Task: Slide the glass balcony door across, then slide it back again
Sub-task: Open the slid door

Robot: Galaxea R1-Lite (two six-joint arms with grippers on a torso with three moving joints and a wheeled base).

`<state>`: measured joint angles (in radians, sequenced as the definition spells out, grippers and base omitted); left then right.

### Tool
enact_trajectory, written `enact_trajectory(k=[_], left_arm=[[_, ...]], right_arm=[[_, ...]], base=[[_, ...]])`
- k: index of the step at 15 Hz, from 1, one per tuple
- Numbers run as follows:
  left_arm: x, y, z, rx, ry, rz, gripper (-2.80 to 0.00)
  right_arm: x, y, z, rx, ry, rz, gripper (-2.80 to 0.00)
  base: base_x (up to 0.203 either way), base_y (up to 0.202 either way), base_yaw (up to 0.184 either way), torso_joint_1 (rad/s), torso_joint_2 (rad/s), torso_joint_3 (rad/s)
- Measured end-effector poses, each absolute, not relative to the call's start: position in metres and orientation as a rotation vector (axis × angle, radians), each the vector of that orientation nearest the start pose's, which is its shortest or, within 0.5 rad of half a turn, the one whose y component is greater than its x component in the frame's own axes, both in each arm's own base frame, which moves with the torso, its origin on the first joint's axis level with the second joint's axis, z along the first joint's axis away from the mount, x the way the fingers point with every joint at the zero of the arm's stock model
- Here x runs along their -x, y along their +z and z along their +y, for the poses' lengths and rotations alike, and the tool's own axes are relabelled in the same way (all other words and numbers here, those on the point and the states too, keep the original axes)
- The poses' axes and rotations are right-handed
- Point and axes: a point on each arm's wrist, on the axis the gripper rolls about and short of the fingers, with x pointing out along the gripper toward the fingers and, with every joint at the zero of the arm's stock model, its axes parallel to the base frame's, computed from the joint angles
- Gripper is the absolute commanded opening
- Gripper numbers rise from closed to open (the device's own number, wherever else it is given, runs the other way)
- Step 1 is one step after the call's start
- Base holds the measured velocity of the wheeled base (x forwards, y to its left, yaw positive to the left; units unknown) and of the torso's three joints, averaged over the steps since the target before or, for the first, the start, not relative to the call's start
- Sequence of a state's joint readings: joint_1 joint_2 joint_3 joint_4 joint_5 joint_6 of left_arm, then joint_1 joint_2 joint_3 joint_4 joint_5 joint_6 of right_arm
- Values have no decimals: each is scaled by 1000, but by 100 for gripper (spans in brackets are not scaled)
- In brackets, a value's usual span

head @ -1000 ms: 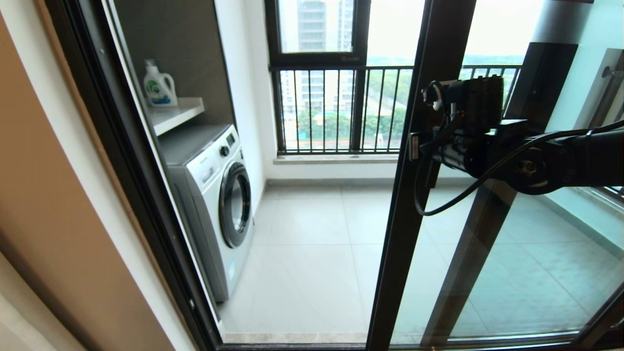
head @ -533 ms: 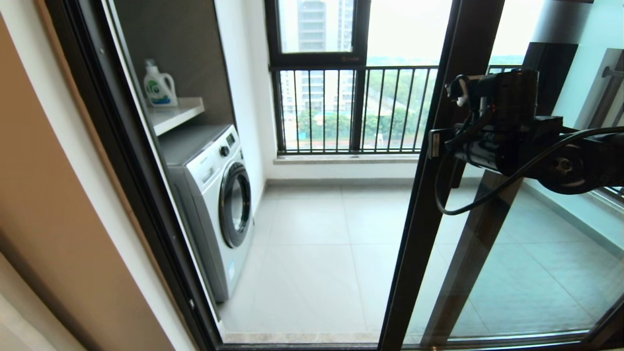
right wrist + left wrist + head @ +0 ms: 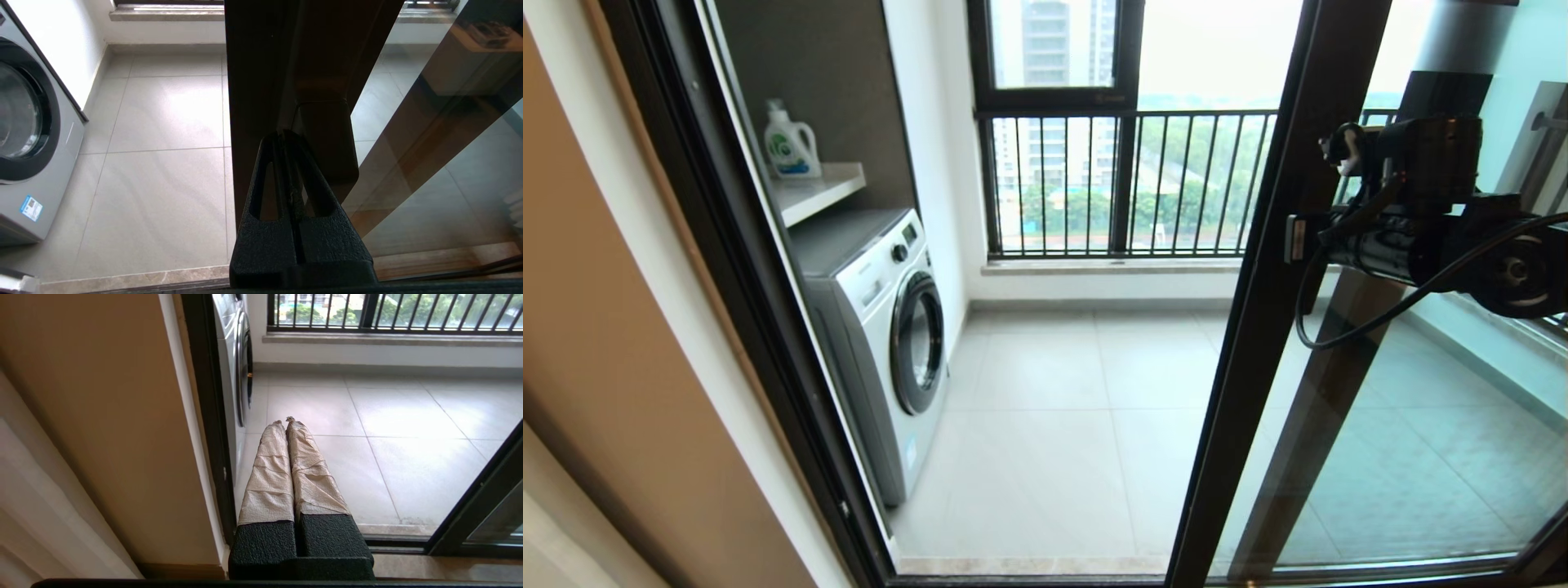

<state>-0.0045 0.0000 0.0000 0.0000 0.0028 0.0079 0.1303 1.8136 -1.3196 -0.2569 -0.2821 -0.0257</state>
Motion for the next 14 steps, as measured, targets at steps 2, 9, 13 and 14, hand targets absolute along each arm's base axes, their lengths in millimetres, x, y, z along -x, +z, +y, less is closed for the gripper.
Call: enact_trajectory(k=[2, 9, 13, 14], left_arm=[[23, 75, 0, -8, -1, 0, -280], [23, 75, 0, -8, -2, 0, -280], [23, 75, 0, -8, -2, 0, -280], [23, 75, 0, -8, -2, 0, -280]], right_arm=[[-357, 250, 28, 67, -149, 239, -280], [-353, 248, -12, 59, -211, 254, -280], [-352, 247, -21, 58, -241, 258, -280], [-352, 247, -23, 57, -242, 259, -280]], base=[[0, 0, 0, 0, 0, 0], [0, 0, 0, 0, 0, 0], [0, 0, 0, 0, 0, 0], [0, 0, 0, 0, 0, 0]])
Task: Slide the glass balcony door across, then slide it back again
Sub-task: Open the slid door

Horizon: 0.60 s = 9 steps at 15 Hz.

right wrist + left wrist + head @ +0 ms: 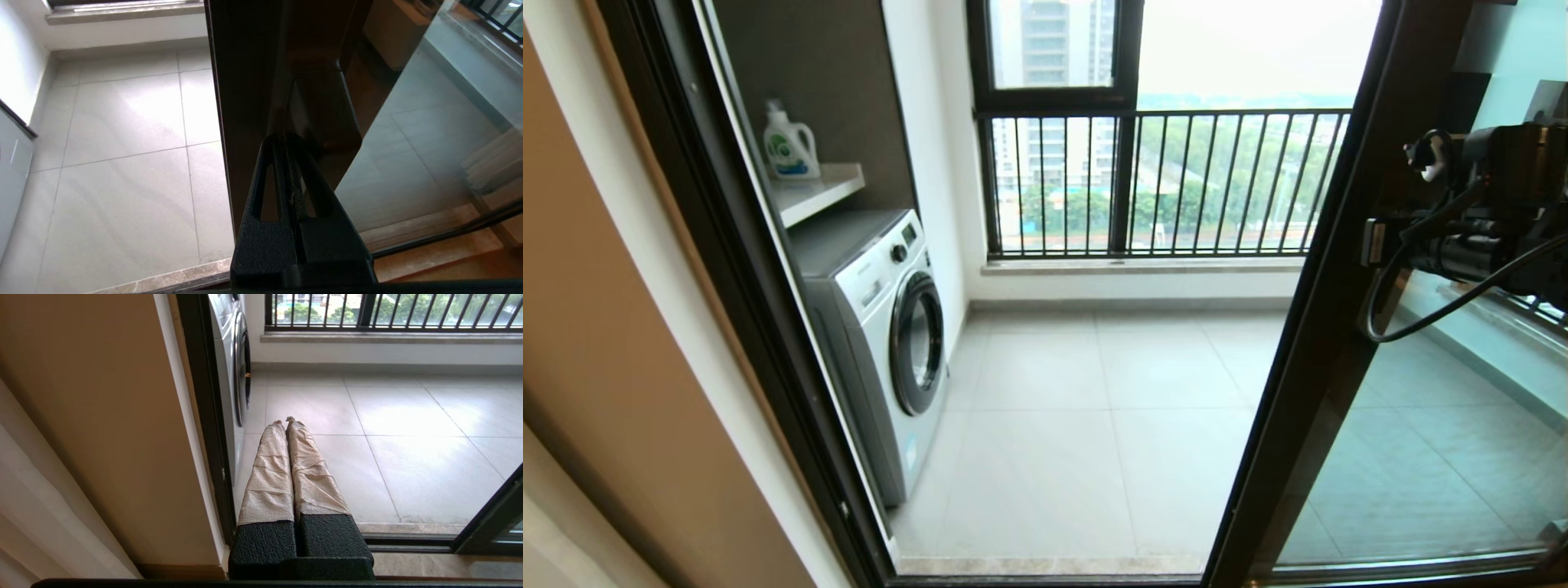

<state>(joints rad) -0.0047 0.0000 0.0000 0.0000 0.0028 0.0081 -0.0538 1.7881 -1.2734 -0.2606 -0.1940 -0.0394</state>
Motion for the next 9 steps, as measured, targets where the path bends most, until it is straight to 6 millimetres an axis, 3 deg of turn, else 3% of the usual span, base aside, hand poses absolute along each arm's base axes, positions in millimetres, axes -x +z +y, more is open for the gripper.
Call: enact_trajectory(k=[5, 9], left_arm=[[23, 75, 0, -8, -2, 0, -280], [23, 75, 0, -8, -1, 0, -280]], right_arm=[[-347, 251, -34, 43, -214, 245, -280], [-332, 256, -21, 34, -60, 235, -280]], base=[[0, 0, 0, 0, 0, 0], [0, 0, 0, 0, 0, 0]])
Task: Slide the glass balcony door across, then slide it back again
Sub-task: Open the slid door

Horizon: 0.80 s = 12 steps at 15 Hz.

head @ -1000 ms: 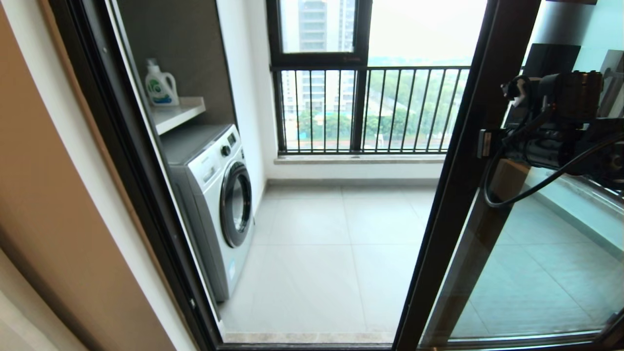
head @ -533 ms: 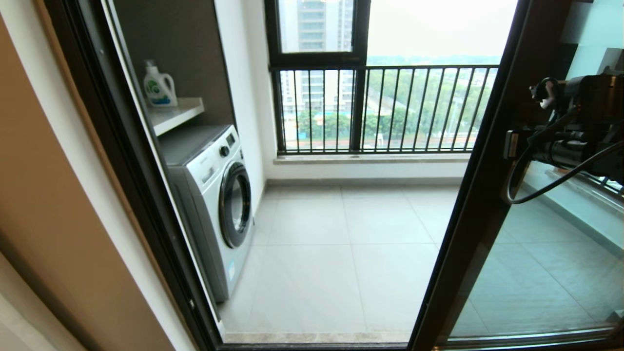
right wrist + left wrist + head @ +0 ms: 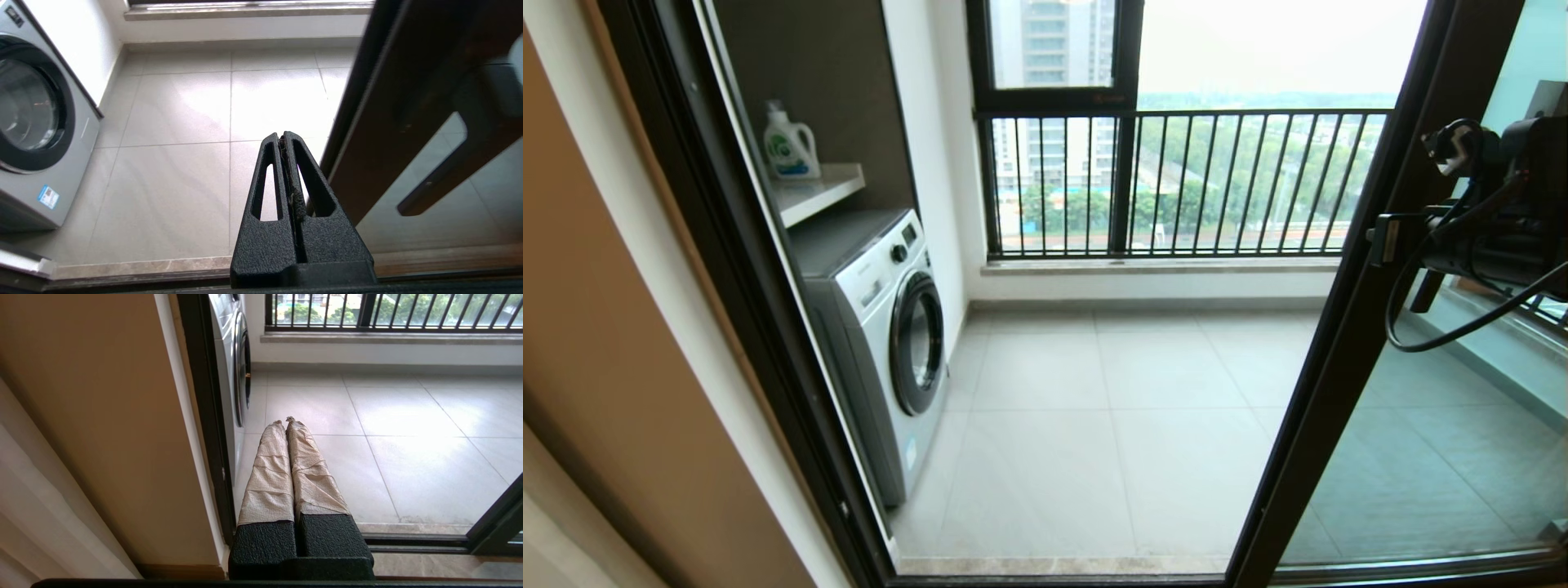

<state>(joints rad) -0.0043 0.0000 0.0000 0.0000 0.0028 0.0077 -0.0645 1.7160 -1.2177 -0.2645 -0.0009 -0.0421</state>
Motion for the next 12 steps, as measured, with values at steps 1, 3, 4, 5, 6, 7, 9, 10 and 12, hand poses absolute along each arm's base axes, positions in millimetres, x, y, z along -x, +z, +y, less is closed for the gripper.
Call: enact_trajectory(k=[1, 3, 4, 5, 6, 7, 9, 10, 12], left_arm=[[23, 75, 0, -7, -1, 0, -280], [23, 75, 0, -8, -2, 0, -280], [23, 75, 0, -7, -2, 0, -280], [23, 75, 0, -8, -1, 0, -280], [23, 75, 0, -8, -1, 0, -280], [23, 75, 0, -7, -2, 0, -280], [23, 75, 0, -7, -2, 0, -280], [23, 75, 0, -8, -2, 0, -280], [23, 75, 0, -8, -2, 0, -280]], right_arm=[[-330, 257, -19, 35, -53, 233, -280], [-328, 258, -18, 35, -50, 230, -280], [-327, 259, -18, 34, -50, 228, -280], [-325, 260, -18, 33, -47, 223, -280], [-320, 263, -17, 30, -39, 217, -280], [-313, 265, -16, 28, -25, 209, -280], [-287, 272, -10, 22, 44, 184, -280], [-270, 274, -5, 20, 92, 172, -280], [-228, 280, 6, 20, 181, 131, -280]], base=[[0, 0, 0, 0, 0, 0], [0, 0, 0, 0, 0, 0], [0, 0, 0, 0, 0, 0], [0, 0, 0, 0, 0, 0], [0, 0, 0, 0, 0, 0], [0, 0, 0, 0, 0, 0], [0, 0, 0, 0, 0, 0], [0, 0, 0, 0, 0, 0], [0, 0, 0, 0, 0, 0]])
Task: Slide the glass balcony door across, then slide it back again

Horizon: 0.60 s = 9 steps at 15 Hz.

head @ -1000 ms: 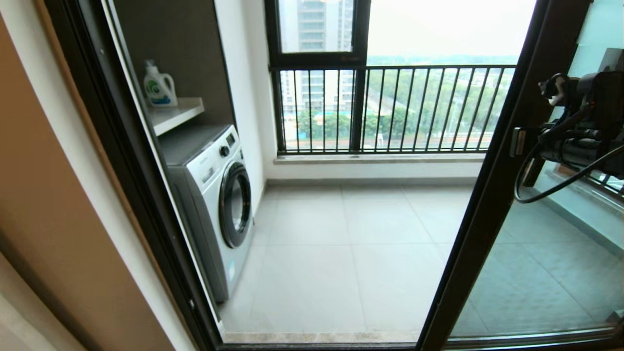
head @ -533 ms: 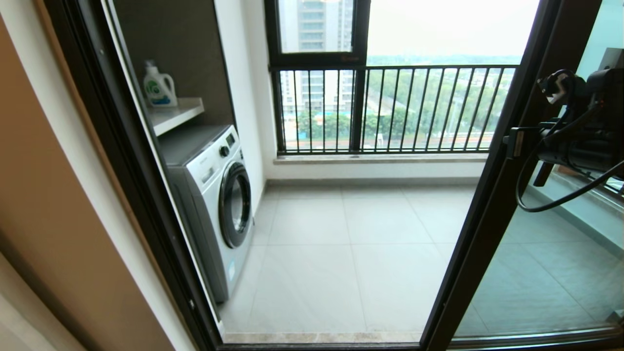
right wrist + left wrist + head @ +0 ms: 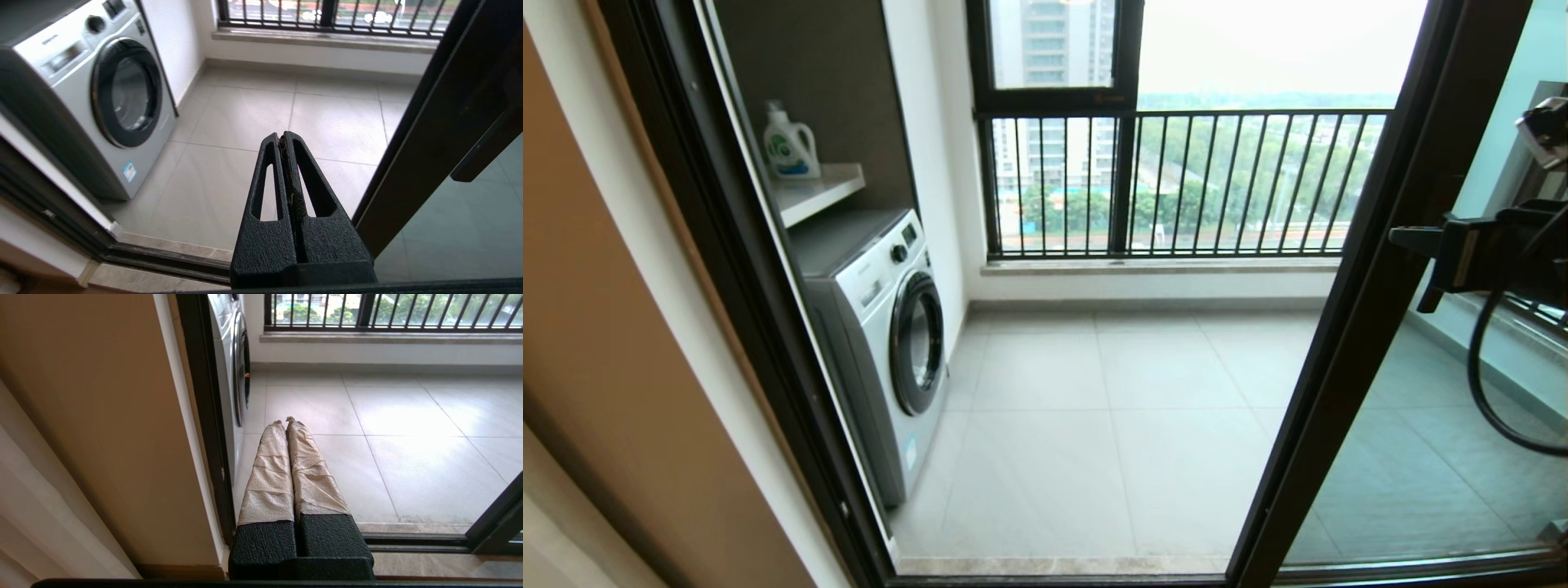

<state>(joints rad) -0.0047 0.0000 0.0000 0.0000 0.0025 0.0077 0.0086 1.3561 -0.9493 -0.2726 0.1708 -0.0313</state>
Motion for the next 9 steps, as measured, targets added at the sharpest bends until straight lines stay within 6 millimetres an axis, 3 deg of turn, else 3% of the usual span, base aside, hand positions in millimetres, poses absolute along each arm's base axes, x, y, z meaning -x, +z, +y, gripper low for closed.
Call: enact_trajectory(k=[5, 9], left_arm=[[23, 75, 0, -8, -2, 0, -280], [23, 75, 0, -8, -2, 0, -280]], right_arm=[[-104, 282, 13, 35, 283, 18, -280], [-10, 258, 5, 147, 254, -8, -280]], base=[[0, 0, 0, 0, 0, 0], [0, 0, 0, 0, 0, 0]])
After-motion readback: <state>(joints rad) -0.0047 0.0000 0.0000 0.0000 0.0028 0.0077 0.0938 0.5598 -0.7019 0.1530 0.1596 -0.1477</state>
